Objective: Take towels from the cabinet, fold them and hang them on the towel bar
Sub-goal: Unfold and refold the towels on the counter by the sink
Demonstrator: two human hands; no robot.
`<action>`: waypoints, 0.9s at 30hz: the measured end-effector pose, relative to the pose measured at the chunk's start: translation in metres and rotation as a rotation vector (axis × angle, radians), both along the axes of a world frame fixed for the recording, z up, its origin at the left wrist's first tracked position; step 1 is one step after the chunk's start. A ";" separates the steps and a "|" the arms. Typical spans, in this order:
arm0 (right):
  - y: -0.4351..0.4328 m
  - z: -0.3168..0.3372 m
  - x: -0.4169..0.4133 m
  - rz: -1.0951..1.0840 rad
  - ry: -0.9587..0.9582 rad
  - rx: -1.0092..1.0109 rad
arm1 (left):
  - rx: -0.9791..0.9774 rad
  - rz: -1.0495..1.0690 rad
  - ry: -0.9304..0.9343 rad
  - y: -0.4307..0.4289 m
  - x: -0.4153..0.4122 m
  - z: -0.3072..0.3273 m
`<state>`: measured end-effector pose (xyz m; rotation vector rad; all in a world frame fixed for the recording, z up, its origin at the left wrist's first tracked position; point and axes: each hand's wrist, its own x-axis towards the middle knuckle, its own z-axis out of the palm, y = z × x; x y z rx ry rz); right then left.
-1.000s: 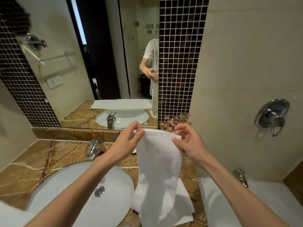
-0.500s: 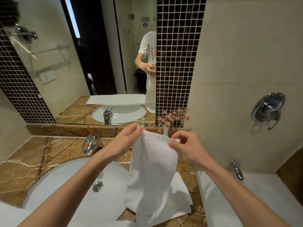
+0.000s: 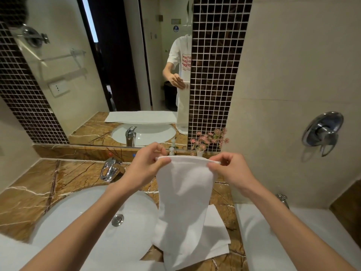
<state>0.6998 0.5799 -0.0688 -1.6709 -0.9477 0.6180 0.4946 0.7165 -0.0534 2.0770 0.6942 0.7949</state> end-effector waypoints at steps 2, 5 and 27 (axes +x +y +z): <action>0.003 0.000 -0.001 -0.037 0.029 0.016 | 0.010 0.029 0.013 -0.002 -0.002 0.003; 0.012 0.005 -0.007 -0.060 0.035 0.048 | 0.009 0.038 0.051 -0.006 -0.008 0.008; 0.146 0.044 -0.206 0.618 -0.020 0.159 | -0.169 0.755 -0.351 -0.071 -0.196 0.033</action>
